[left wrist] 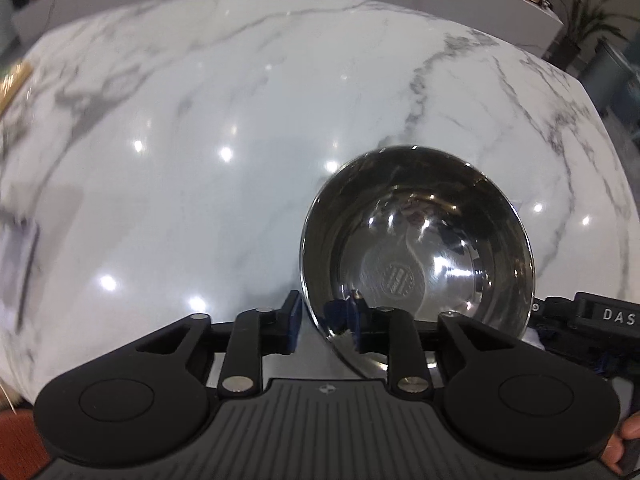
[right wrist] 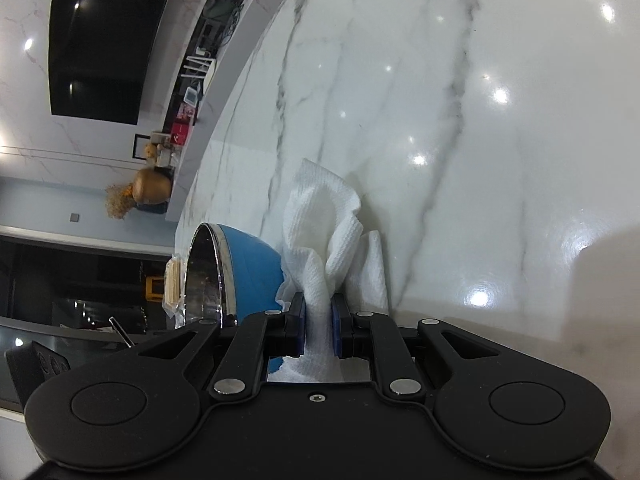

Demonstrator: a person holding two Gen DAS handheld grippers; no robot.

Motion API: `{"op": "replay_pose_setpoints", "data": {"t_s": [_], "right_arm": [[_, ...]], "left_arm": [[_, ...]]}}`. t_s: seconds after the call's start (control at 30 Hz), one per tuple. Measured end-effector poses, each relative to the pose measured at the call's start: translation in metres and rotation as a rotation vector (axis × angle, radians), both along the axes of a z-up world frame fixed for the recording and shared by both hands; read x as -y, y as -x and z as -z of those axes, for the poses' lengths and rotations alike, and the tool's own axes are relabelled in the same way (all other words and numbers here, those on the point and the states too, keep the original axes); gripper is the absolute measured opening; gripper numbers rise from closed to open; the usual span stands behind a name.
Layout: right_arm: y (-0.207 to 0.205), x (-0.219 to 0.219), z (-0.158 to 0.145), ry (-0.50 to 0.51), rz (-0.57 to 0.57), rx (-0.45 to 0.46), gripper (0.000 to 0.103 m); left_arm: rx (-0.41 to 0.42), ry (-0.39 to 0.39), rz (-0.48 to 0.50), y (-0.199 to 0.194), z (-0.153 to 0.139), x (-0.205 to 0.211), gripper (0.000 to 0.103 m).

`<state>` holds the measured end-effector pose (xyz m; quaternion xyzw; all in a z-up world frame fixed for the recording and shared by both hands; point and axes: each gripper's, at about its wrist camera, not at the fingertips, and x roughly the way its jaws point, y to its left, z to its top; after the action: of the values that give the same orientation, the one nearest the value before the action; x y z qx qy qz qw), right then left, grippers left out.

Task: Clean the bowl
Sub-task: 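Keep wiping the bowl's outer wall near the rim with the right tool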

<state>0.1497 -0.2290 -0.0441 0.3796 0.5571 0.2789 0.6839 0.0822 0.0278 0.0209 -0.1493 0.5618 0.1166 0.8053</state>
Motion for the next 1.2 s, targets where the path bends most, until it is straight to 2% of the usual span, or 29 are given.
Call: {"op": "replay_pose_setpoints", "data": {"t_s": [0.1, 0.17, 0.23, 0.33, 0.53, 0.67, 0.9, 1.1, 1.2], "right_arm": [[-0.001, 0.002, 0.002, 0.004, -0.009, 0.009, 0.012], [-0.003, 0.004, 0.001, 0.003, -0.009, 0.012, 0.012], [-0.002, 0.005, 0.001, -0.006, -0.004, 0.015, 0.012], [-0.002, 0.011, -0.003, -0.027, 0.02, 0.031, 0.012], [0.0, 0.026, -0.012, -0.152, 0.093, 0.088, 0.012], [0.002, 0.027, -0.012, -0.171, 0.097, 0.091, 0.012], [0.003, 0.026, -0.005, -0.083, 0.093, 0.046, 0.012], [0.006, 0.019, -0.003, 0.047, 0.047, 0.046, 0.012], [0.008, 0.018, -0.003, 0.066, 0.037, 0.045, 0.012]], "left_arm": [[-0.007, 0.02, -0.006, 0.003, 0.0, 0.0, 0.027], [-0.009, 0.009, 0.009, 0.003, -0.001, 0.001, 0.026], [-0.01, -0.004, 0.031, 0.003, -0.002, 0.004, 0.02], [-0.009, -0.033, 0.076, 0.003, -0.003, 0.006, 0.019], [0.006, -0.087, 0.177, 0.001, -0.007, 0.011, 0.017], [0.009, -0.095, 0.199, -0.003, -0.007, 0.015, 0.016], [0.015, -0.091, 0.22, -0.008, -0.005, 0.018, 0.016], [0.031, -0.063, 0.238, -0.008, -0.003, 0.02, 0.016], [0.04, -0.056, 0.238, -0.008, -0.002, 0.02, 0.016]]}}
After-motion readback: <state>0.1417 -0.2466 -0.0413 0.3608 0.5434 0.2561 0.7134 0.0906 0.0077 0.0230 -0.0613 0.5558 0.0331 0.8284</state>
